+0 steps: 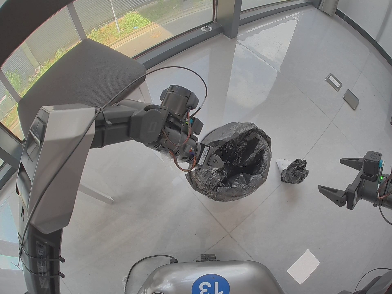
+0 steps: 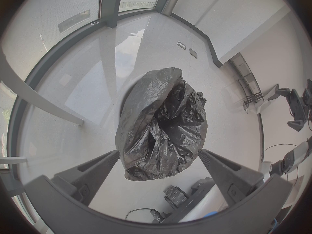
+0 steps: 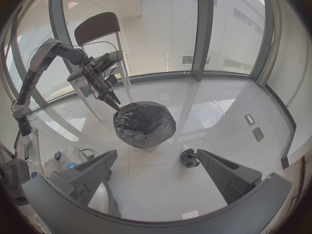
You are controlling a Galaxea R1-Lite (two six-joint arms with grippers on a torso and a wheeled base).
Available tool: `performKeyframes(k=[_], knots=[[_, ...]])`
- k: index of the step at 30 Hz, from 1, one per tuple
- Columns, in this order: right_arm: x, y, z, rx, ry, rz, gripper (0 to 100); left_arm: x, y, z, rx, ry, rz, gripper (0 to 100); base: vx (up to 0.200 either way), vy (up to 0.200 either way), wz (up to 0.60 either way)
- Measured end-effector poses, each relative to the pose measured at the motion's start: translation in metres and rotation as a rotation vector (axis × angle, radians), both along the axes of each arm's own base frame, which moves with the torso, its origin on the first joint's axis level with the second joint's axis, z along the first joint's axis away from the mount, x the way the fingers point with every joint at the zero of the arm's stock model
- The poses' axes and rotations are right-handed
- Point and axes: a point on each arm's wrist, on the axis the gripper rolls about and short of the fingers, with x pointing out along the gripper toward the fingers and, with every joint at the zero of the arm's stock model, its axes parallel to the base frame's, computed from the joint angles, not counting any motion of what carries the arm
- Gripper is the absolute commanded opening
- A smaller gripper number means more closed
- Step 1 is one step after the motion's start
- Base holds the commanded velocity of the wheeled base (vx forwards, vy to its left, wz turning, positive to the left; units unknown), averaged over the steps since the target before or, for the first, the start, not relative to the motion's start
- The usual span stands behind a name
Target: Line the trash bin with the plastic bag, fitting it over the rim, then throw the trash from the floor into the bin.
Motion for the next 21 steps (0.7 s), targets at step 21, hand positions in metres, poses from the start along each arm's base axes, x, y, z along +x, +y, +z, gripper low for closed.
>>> performKeyframes(k=[21], knots=[[-0.021, -0.001, -0.008, -0.027, -0.007, 0.022, 100, -0.153, 0.028, 0.057, 0.458, 0.609, -0.017, 100, 0.0, 0.0, 0.0]])
